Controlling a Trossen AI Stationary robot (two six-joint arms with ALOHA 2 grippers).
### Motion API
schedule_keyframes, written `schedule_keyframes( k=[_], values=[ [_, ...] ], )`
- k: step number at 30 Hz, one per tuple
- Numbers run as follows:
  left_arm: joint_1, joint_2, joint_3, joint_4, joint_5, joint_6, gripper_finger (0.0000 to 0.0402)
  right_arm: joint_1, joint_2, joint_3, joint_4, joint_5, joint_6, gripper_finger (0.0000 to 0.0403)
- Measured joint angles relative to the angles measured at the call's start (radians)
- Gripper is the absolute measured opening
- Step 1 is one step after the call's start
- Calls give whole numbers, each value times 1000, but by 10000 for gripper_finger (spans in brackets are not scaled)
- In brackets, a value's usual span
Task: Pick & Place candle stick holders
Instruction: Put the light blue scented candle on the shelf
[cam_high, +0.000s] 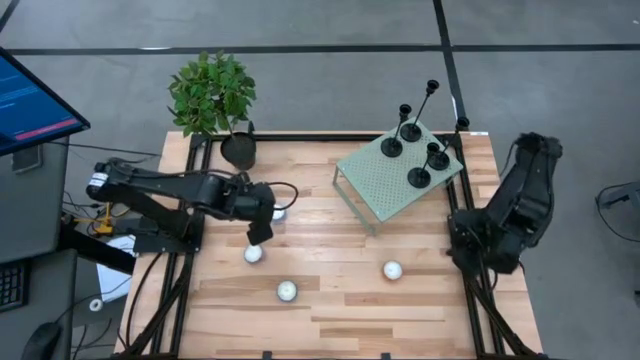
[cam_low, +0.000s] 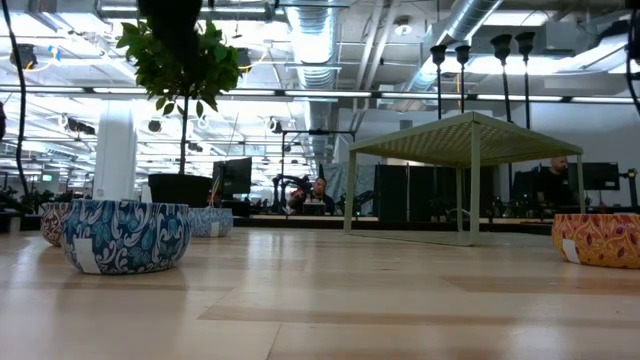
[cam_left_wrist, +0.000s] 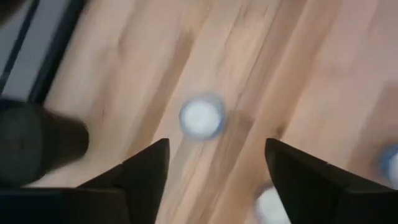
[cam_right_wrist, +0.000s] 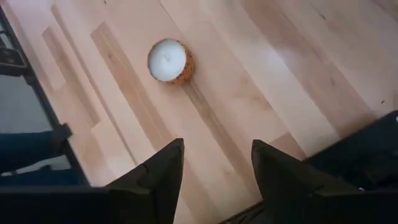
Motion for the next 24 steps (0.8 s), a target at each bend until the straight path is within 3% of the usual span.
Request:
schedule_keyframes(
  k=[3, 9, 16, 20, 24],
  values=[
    [52, -12, -106, 84, 53, 111, 281, 50, 43, 0, -3, 24, 22, 180],
    [174, -88, -307, 425, 284, 305, 291, 130, 121, 0, 0, 82, 106, 179],
    [324, -145, -459, 547, 412, 414, 292, 204, 187, 0, 5, 92, 210, 179],
    [384, -113, -518, 685, 490, 447, 292, 220, 201, 0, 4, 93, 248, 179],
    [416, -51, -540, 750, 491, 469, 292, 218, 201, 0, 17, 94, 260, 179]
  ],
)
